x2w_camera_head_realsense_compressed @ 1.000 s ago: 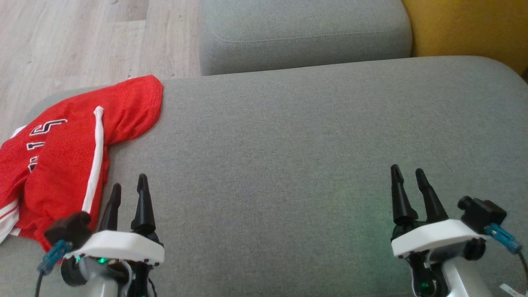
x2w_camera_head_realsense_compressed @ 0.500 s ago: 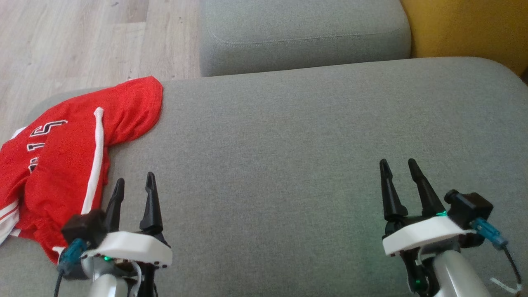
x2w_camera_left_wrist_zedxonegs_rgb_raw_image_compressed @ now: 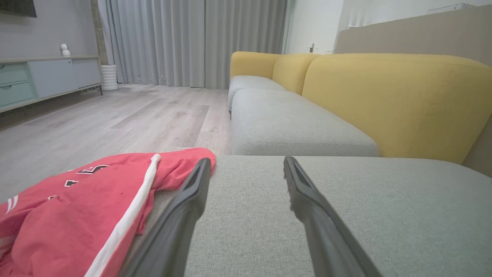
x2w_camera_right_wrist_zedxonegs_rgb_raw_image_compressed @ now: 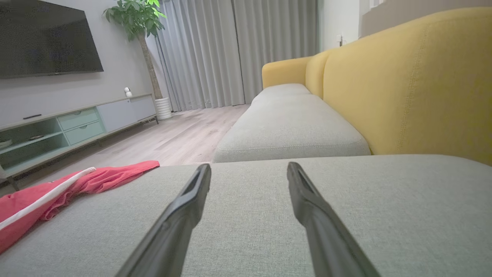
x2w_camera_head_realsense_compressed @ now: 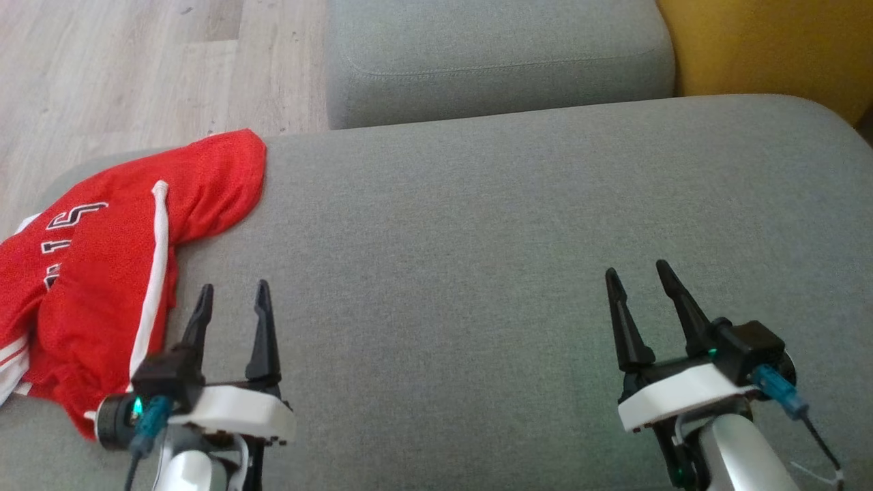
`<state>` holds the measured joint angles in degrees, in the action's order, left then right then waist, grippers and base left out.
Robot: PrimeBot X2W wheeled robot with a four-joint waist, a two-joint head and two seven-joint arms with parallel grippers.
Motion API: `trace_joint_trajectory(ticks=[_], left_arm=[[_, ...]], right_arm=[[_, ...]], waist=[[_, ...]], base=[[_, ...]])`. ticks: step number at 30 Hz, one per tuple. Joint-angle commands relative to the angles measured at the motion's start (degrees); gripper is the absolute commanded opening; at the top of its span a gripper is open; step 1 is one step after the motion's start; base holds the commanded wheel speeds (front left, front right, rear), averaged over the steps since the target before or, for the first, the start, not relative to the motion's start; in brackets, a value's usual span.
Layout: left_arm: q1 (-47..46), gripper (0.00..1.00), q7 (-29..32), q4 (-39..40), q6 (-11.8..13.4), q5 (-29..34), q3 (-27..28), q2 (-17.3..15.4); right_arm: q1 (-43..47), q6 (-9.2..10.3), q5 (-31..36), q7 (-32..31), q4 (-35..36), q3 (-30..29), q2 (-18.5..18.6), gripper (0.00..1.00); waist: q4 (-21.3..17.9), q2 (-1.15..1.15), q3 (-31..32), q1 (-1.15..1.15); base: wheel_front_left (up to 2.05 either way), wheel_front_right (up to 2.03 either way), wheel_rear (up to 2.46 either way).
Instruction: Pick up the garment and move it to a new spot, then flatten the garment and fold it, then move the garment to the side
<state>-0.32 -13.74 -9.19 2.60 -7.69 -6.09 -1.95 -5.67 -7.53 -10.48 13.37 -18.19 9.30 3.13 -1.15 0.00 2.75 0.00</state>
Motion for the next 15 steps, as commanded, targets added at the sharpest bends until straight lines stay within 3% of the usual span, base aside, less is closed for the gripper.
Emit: trace_joint_trajectory(ticks=[1, 15], left_arm=[[-3.44, 1.0, -0.87, 2.51, 0.59, 1.9, 1.36, -0.92], [-3.42, 1.0, -1.26, 2.4, 0.81, 3.45, 1.53, -0.93]], right_arm=[[-3.9, 0.04, 1.85, 1.24, 1.93, 1.8, -0.08, 1.0], [-4.08, 0.04, 3.11, 1.63, 2.04, 1.37, -0.17, 1.0]], waist=[[-0.03, 0.0, 0.02, 0.0], [-0.11, 0.0, 0.1, 0.0]], base=[[0.0, 0.0, 0.0], [0.0, 0.0, 0.0]])
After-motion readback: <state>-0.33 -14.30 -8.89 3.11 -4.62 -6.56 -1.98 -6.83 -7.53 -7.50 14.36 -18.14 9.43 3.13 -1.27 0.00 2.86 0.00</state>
